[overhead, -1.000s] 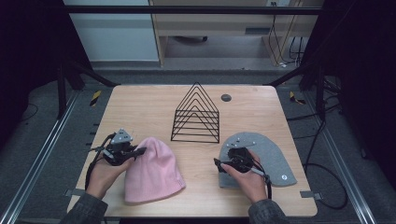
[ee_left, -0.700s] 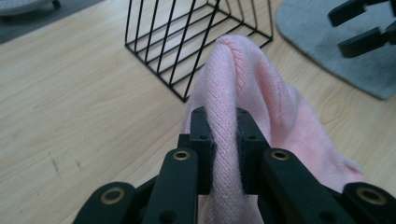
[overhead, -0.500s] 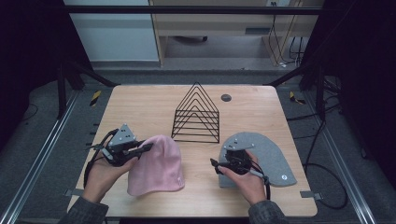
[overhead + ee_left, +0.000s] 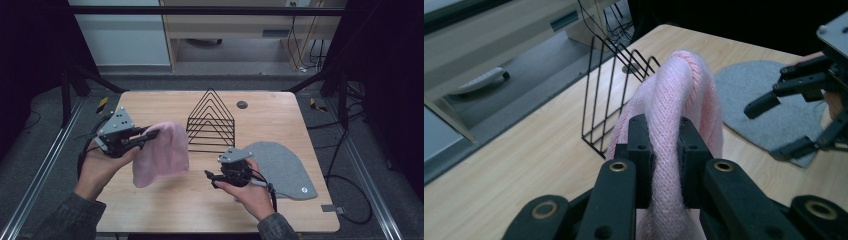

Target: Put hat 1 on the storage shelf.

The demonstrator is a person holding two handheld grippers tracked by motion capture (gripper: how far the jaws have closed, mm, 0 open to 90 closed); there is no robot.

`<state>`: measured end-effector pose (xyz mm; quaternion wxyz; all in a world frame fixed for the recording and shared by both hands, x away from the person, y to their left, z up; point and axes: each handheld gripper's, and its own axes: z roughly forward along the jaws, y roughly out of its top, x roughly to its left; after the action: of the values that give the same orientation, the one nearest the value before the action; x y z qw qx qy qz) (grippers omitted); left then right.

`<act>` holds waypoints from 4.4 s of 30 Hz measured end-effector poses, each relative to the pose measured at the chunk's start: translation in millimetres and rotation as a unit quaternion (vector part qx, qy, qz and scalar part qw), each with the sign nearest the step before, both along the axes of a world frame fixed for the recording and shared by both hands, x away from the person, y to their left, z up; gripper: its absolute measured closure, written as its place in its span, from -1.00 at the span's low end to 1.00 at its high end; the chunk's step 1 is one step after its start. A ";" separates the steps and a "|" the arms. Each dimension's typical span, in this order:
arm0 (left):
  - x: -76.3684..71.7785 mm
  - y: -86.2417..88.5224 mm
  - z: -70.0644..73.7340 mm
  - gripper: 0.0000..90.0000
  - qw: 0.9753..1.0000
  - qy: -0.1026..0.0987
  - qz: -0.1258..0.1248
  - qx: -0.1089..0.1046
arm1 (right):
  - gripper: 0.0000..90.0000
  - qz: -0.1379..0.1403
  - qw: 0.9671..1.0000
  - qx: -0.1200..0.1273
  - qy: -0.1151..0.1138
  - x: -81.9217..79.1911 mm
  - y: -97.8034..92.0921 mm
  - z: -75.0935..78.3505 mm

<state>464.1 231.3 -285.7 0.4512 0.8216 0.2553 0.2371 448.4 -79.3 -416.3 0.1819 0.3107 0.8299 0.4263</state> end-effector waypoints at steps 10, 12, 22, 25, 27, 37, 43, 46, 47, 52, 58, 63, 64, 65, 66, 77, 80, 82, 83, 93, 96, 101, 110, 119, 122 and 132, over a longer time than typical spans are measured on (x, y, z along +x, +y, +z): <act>14.5 -0.3 20.7 0.78 1.000 -0.003 0.002 0.013 | -0.35 0.051 0.999 0.002 -0.009 6.2 26.2 28.2; 14.7 -0.8 24.6 0.78 1.000 -0.007 0.002 0.012 | -0.34 0.059 0.998 0.002 -0.009 9.2 31.8 31.2; 11.0 -3.5 46.6 0.78 1.000 -0.018 -0.009 -0.012 | -0.23 0.065 0.998 0.025 0.009 32.8 47.8 35.2; 9.7 -4.8 52.1 0.78 0.999 -0.023 -0.011 -0.024 | -0.18 0.067 0.997 0.037 0.005 39.5 49.6 43.7; 10.3 -5.0 55.0 0.78 0.999 -0.023 -0.012 -0.029 | -0.02 0.073 0.997 0.031 0.002 43.3 51.4 48.2; 27.5 -0.6 70.6 0.78 0.999 -0.026 -0.013 -0.039 | 0.67 0.100 0.995 0.029 -0.008 55.4 48.5 72.5; 48.0 -2.7 87.2 0.77 0.998 -0.037 -0.013 -0.039 | 0.70 0.095 0.995 0.012 -0.023 74.2 38.2 107.6; 62.2 -3.4 94.3 0.77 0.998 -0.044 -0.009 -0.043 | 0.71 0.087 0.996 0.015 -0.022 84.2 31.5 115.6; 65.5 -3.7 95.6 0.77 0.998 -0.047 -0.007 -0.045 | 0.71 0.084 0.996 0.018 -0.021 87.0 29.4 117.7; 78.1 -6.8 99.8 0.77 0.997 -0.044 -0.006 -0.056 | 0.71 0.067 0.997 0.024 -0.024 96.4 21.9 125.0; 100.4 -19.4 107.1 0.76 0.996 -0.054 -0.005 -0.075 | 0.72 0.040 0.998 0.032 -0.035 113.9 15.0 133.1; 118.4 -40.4 104.5 0.76 0.995 -0.053 -0.011 -0.079 | 0.72 0.023 0.999 0.025 -0.037 124.9 6.4 130.2; 118.4 -40.4 104.5 0.76 0.995 -0.053 -0.011 -0.079 | 0.72 0.023 0.999 0.025 -0.037 124.9 6.4 130.2; 123.4 -47.3 100.0 0.76 0.995 -0.051 -0.014 -0.084 | 0.72 0.014 0.999 0.019 -0.038 129.3 -0.1 127.1; 126.0 -50.8 97.4 0.76 0.995 -0.051 -0.014 -0.087 | 0.72 0.011 0.999 0.019 -0.037 130.6 -2.7 125.8; 143.4 -74.4 78.9 0.76 0.993 -0.037 -0.024 -0.105 | 0.72 -0.022 0.999 0.023 -0.032 138.2 -36.0 113.7; 144.2 -80.4 74.6 0.76 0.994 -0.034 -0.026 -0.100 | 0.73 -0.026 0.999 0.025 -0.027 137.1 -43.0 108.1; 145.8 -82.6 72.4 0.76 0.994 -0.033 -0.024 -0.098 | 0.73 -0.026 0.999 0.026 -0.029 136.4 -44.8 105.5; 146.8 -83.4 71.2 0.76 0.995 -0.032 -0.024 -0.096 | 0.73 -0.028 0.999 0.023 -0.027 136.2 -45.2 104.3; 156.5 -87.9 56.0 0.73 0.995 -0.023 -0.025 -0.098 | 0.73 -0.033 0.999 0.016 -0.023 134.9 -47.7 89.6; 157.8 -88.3 51.3 0.73 0.995 -0.025 -0.027 -0.098 | 0.73 -0.034 0.999 0.014 -0.024 133.8 -48.3 84.7; 158.5 -89.1 44.4 0.73 0.995 -0.021 -0.031 -0.095 | 0.73 -0.035 0.999 0.012 -0.019 132.3 -48.8 77.7; 154.1 -88.4 39.0 0.73 0.995 -0.021 -0.032 -0.094 | 0.72 -0.036 0.999 0.011 -0.019 130.0 -49.0 70.0; 146.4 -85.6 31.6 0.73 0.994 -0.012 -0.044 -0.096 | 0.73 -0.031 0.999 0.003 -0.019 126.3 -48.8 65.3; 144.7 -86.8 29.8 0.73 0.995 -0.011 -0.045 -0.093 | 0.73 -0.030 0.999 -0.005 -0.020 125.6 -48.3 63.8; 140.2 -93.7 16.9 0.73 0.996 0.003 -0.049 -0.081 | 0.73 -0.029 0.999 -0.022 -0.002 125.0 -50.6 47.2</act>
<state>604.3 137.6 -268.8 0.5267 0.7945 0.2343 0.1911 573.5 -129.8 -369.1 0.2024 0.3295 0.8293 0.4034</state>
